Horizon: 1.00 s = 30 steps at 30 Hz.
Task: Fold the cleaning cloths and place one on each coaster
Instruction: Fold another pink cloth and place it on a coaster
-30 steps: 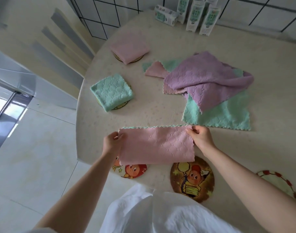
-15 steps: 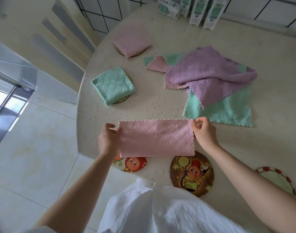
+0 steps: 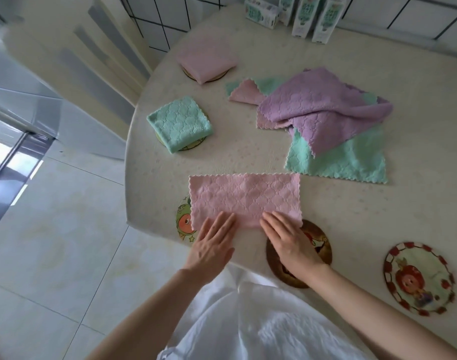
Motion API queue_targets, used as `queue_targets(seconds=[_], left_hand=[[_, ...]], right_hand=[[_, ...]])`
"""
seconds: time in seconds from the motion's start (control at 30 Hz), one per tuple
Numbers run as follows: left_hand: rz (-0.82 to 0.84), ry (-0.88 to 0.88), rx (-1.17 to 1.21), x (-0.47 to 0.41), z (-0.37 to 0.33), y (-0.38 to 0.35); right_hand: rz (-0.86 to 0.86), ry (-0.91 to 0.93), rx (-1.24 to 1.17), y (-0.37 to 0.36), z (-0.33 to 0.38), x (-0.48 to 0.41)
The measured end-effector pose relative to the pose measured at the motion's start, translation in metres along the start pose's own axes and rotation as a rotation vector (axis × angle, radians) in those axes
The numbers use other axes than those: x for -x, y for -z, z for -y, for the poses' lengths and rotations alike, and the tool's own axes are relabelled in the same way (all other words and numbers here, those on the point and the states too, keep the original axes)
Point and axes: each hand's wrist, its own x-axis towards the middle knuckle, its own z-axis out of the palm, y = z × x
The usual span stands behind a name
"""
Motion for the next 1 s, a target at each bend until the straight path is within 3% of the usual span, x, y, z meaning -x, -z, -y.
queue_targets(seconds=[0.27, 0.6, 0.87, 1.0], left_hand=[[-0.051, 0.163, -0.015, 0.047, 0.035, 0.005], [-0.025, 0.243, -0.037, 0.042, 0.035, 0.008], [-0.043, 0.307, -0.036, 0.017, 0.030, 0.016], [-0.039, 0.073, 0.008, -0.001, -0.008, 0.019]], right_hand=[[0.090, -0.059, 0.065, 0.008, -0.031, 0.036], [0.175, -0.119, 0.170, 0.028, -0.020, -0.008], [-0.098, -0.119, 0.095, 0.048, -0.009, -0.004], [-0.204, -0.084, 0.025, 0.055, 0.013, 0.019]])
